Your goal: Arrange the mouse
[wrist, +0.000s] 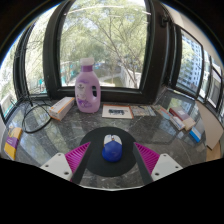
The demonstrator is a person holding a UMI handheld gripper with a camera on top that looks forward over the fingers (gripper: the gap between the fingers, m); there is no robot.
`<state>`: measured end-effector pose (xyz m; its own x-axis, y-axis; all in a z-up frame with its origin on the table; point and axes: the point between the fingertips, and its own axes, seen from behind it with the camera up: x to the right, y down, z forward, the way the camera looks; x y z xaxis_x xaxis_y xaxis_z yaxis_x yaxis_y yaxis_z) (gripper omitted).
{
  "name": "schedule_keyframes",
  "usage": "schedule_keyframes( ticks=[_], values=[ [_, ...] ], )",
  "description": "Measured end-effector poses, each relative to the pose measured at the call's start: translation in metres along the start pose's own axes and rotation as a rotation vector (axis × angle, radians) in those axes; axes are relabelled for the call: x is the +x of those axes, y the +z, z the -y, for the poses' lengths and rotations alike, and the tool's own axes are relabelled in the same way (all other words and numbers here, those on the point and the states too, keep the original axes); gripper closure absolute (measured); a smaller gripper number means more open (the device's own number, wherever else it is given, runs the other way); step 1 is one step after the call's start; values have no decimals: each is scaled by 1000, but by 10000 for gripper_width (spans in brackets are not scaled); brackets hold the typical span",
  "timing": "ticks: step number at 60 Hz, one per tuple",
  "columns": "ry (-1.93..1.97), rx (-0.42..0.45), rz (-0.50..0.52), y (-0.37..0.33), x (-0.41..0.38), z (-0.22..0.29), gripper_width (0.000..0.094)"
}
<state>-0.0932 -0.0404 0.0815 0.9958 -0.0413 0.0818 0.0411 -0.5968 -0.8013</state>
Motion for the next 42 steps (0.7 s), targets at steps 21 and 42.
schedule_keyframes(
  ticks=[21,42],
  values=[
    [-13,71,-66,-111,-4,0,81],
    [0,84,-52,-140,-19,-7,84]
  ],
)
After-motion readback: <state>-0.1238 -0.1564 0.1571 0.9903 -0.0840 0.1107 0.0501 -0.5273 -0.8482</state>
